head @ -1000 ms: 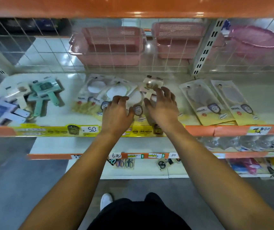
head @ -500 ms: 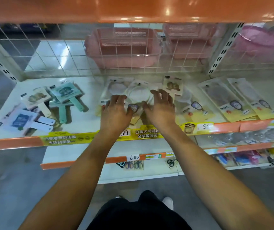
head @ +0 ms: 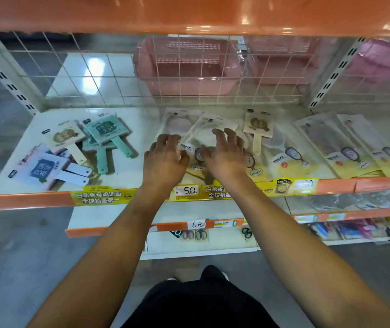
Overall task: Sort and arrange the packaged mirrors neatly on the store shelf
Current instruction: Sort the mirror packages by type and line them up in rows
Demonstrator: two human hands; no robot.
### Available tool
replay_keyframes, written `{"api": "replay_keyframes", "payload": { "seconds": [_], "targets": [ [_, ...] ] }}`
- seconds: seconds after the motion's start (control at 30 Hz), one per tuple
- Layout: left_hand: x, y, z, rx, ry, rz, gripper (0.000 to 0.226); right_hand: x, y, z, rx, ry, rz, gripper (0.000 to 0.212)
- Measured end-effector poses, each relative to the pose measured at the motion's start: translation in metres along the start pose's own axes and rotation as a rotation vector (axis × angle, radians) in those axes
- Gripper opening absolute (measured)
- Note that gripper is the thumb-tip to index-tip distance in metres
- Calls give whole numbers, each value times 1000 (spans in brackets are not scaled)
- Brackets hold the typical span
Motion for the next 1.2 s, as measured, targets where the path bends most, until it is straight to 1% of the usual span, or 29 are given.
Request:
{"api": "replay_keyframes", "payload": {
  "seconds": [0.3,0.47,0.57,0.63,0.73,0.87,0.9,0.93,1.0,1.07,1.13,1.2],
  "targets": [
    [-5,6,0,23,72,0,41,-7,-19,-13,-132,18,35,56],
    [-8,6,0,38,71,0,43,-11,-30,-16,-298,54,47,55],
    [-9,6,-2,46,79,-9,49,-10,-36,-16,-376,96,48,47],
    [-9,5,-3,51,84,-5,44,-8,-36,-18,-407,124,35,46],
    [-10,1,-6,28,80,-1,38,-2,-34,-24,-424,174,39,47],
    [-7,-3,-8,14,55,1,39,8,-28,-30,-372,121,39,29],
    [-6,-4,-8,13,54,3,41,8,-27,-30,-352,103,35,28],
    [-5,-4,-8,11,57,7,44,7,-27,-30,-329,89,32,33],
    [-4,-5,-8,0,74,12,46,5,-27,-30,-290,54,32,55],
    [-5,-5,-9,-7,81,10,42,4,-31,-29,-303,13,38,73],
    [-7,-5,-9,6,70,14,40,4,-34,-29,-332,-19,52,76],
    [-8,-4,-9,19,62,13,39,3,-35,-30,-331,-32,86,71]
  ]
}}
Point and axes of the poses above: each hand's wrist, its own z-axis away from the middle knuckle, its own y-axis out of the back of the hand, x = y × z, the point moved 6 cm from there along -z, towards the middle knuckle, and after that the axes turned 7 degrees about y, right-handed, at the moved point
